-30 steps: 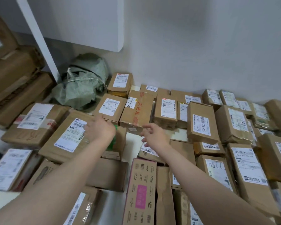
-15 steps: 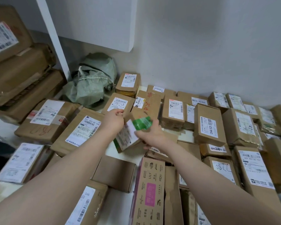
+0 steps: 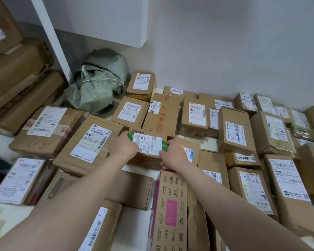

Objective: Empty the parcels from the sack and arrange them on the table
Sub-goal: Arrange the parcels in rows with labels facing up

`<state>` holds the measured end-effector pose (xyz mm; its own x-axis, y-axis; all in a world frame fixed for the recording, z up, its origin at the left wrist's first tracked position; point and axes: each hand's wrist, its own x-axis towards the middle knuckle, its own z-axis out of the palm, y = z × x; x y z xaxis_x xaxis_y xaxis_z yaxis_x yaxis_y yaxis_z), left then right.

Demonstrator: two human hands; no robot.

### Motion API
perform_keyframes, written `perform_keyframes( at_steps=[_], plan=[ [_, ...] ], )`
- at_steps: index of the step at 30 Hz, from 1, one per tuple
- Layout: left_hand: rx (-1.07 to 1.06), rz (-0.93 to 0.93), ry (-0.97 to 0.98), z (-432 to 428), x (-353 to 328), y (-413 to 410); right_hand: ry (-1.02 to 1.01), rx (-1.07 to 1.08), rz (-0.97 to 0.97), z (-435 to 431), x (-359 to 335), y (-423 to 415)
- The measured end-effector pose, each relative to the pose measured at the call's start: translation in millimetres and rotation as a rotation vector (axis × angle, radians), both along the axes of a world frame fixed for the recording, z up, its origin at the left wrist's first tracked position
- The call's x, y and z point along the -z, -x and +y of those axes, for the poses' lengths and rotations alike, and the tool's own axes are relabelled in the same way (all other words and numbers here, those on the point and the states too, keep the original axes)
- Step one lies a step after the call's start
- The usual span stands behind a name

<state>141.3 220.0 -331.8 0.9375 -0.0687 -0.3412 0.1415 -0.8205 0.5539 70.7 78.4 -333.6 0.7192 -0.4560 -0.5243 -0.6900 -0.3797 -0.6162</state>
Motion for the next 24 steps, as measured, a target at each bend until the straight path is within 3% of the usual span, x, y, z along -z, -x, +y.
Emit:
perform_keyframes(
  at_steps=[6, 15, 19, 24],
  plan=[
    [0.057, -0.027, 0.056, -1.1, 21.5, 3.8, 0.298, -0.284, -0.147, 5.1, 11.1, 9.0],
    [0.008, -0.242, 0.116, -22.6, -6.0, 36.1, 0.308, 0.069, -0.193, -29.1, -25.1, 59.4],
    [0.058, -0.131, 0.046, -28.4, -14.1, 70.0, 0.314, 0.178, -0.11, -38.2, -24.1, 99.4],
    [0.196, 0.094, -0.037, -40.4, -15.9, 143.2, 0.32, 0.163, -0.06, -29.5, -5.9, 155.2]
  ],
)
